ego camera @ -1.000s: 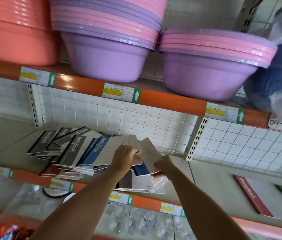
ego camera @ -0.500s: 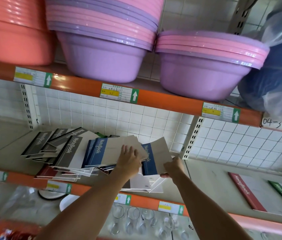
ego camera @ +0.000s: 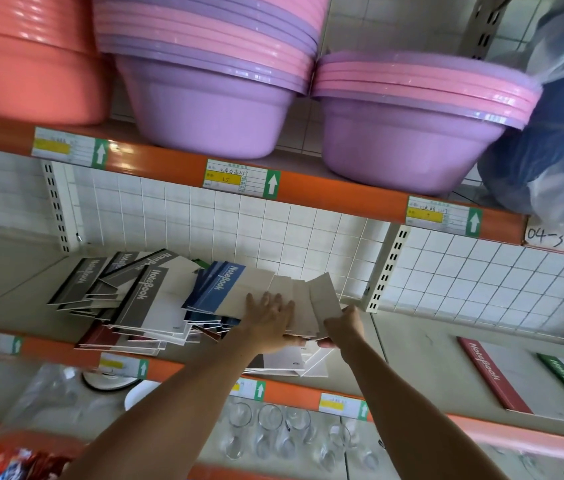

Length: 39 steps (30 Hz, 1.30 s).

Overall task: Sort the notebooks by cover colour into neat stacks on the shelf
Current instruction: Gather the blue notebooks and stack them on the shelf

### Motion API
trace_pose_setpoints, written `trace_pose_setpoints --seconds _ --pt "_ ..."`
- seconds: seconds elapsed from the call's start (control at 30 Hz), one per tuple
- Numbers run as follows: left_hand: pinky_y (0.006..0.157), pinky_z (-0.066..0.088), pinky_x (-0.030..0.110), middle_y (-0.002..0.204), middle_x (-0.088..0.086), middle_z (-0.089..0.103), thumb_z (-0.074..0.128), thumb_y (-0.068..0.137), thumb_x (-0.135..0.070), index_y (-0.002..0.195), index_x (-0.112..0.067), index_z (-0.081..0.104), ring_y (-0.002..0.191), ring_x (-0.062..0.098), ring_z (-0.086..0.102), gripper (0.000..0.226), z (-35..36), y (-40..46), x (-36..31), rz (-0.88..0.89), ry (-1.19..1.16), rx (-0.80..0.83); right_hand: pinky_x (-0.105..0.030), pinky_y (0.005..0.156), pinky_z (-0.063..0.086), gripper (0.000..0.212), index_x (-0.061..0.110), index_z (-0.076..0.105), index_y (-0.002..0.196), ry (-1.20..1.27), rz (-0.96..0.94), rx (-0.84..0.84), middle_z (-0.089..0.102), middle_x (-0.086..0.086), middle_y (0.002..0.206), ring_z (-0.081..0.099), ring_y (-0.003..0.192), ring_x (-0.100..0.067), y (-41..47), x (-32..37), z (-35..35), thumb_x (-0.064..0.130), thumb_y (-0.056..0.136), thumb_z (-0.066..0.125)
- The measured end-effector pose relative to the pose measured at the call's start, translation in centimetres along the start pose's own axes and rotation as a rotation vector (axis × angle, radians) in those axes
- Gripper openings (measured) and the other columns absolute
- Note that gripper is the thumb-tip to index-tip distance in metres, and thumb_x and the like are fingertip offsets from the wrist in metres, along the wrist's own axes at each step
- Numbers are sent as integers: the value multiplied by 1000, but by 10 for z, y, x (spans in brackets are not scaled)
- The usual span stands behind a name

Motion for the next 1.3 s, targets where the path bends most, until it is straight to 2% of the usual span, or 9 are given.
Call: trace_pose_setpoints --seconds 0.17,0.3,0.43,0.5,0.57,0.7,0.87,1.07,1.3 --pt "112 24 55 153 9 38 21 94 -72 142 -21 37 142 30 31 72 -8 -1 -3 -19 -70 -24 -52 58 60 18 11 41 95 44 -26 -3 58 -12 99 69 58 -34 -1 4 5 0 86 51" --pt "118 21 49 165 9 12 24 104 -50 150 -17 32 152 30 4 58 -6 -6 20 -92 -193 -121 -53 62 60 18 12 42 100 42 -33 0 59 -10 99 70 57 -36 -1 6 3 2 87 50" --pt "121 13 46 164 16 10 17 100 -56 154 -13 26 151 36 2 70 -6 -9 36 -235 -349 -206 -43 55 59 19 12 40 100 -78 -131 -127 61 -10 91 68 58 -35 -5 11 1 1 86 45" --pt "120 10 54 157 12 31 9 99 -59 147 -17 36 149 38 16 69 -5 -10 39 -324 -273 -189 -45 63 57 20 14 37 101 -139 -188 -235 61 -11 87 65 69 -38 -6 15 1 2 86 43" --pt "114 22 62 133 6 54 19 104 -51 133 -19 46 134 34 42 51 -6 -14 40 -343 -334 -158 -38 65 49 18 12 36 104 -154 -225 -307 59 -10 86 58 74 -35 -8 21 -1 3 89 43" --pt "103 38 56 109 6 58 35 101 -31 114 -15 49 118 33 54 25 -3 -16 42 -336 -366 -199 -34 63 42 15 13 36 107 -144 -328 -426 58 -9 87 52 72 -32 -11 38 -5 5 95 40" --pt "110 9 71 159 21 21 27 94 -65 150 -22 26 144 47 17 71 -3 -14 51 -593 -290 -31 -34 63 47 16 14 39 106 -122 -393 -436 64 -11 95 54 73 -30 -10 51 -5 4 94 43" --pt "110 24 57 155 26 25 34 85 -79 140 -21 48 140 47 22 81 -10 -14 52 -660 -286 -28 -50 54 60 25 16 40 99 -9 -211 -192 58 -6 88 66 64 -32 -9 54 12 -2 83 45" --pt "115 23 49 153 28 29 59 68 -84 137 -13 46 142 47 20 100 -22 -20 60 -697 -247 -135 -34 36 53 23 10 42 108 39 -7 38 61 -15 113 71 82 -38 -16 39 29 0 89 50"
Point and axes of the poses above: each hand's wrist, its own y-axis towards the middle knuckle, its own z-axis out of the palm, x = y × z, the point moved 1 cm from there along y, towards the middle knuckle
